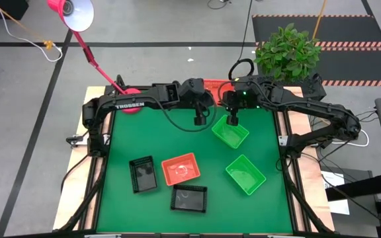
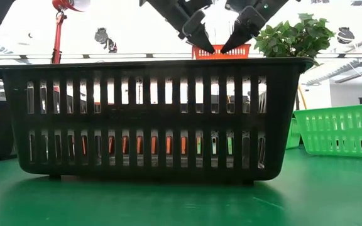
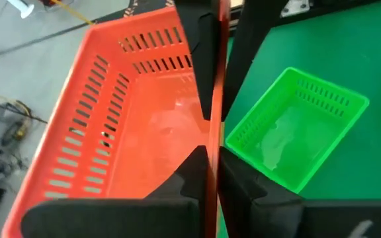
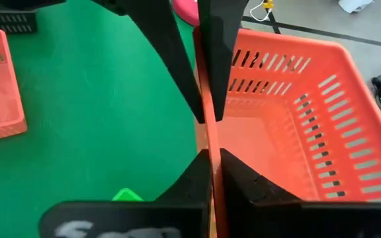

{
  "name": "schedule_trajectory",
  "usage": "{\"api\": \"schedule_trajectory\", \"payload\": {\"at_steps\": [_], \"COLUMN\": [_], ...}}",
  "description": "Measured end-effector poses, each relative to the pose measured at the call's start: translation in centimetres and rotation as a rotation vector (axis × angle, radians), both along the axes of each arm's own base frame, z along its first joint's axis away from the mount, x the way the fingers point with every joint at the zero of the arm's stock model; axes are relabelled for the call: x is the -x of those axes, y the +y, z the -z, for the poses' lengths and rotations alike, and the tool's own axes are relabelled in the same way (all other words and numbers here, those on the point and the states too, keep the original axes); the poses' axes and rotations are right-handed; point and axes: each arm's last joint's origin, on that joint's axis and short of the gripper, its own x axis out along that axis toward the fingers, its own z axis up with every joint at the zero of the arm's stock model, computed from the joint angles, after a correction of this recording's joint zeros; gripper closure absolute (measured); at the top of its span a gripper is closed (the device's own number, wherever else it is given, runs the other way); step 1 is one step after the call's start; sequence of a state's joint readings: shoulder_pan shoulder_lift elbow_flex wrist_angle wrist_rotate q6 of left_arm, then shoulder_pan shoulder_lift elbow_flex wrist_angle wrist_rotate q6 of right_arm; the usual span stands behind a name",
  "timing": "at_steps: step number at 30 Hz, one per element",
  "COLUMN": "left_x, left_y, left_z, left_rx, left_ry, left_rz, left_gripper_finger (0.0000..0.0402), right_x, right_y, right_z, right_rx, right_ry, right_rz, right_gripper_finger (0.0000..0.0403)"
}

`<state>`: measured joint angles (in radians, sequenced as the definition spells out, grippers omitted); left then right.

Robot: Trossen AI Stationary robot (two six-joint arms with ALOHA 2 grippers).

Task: Stack baskets by color
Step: Stack the middle orange bin on top of the top orange bin

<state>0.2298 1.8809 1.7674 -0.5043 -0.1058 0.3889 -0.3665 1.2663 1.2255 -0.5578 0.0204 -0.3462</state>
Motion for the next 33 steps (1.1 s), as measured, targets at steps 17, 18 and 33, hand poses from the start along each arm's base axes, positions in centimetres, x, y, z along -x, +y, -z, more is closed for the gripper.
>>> {"api": "schedule_trajectory", "payload": {"at_steps": [17, 18, 33], "left_x": [2.0, 2.3, 7.1], "left_y": [-0.4, -0.2, 3.0], "left_z": [-3.6, -3.7, -3.1], "left_rx": [0.093, 0.11, 0.303], "left_ry": [-0.157, -0.152, 0.059], "left_rz": [-0.138, -0.169, -0.457], "left_gripper_finger": [0.0211, 0.0214, 0.0279], "right_x": [2.1, 2.4, 6.8], "right_y": [-3.7, -4.1, -8.6], "right_z": [0.4, 0.4, 6.2], "right_rx": [0.068, 0.059, 0.033], "right_ry": [0.09, 0.088, 0.125], "right_rz": [0.022, 0.02, -0.109], "right_gripper_finger": [0.0398, 0.0398, 0.0398]}}
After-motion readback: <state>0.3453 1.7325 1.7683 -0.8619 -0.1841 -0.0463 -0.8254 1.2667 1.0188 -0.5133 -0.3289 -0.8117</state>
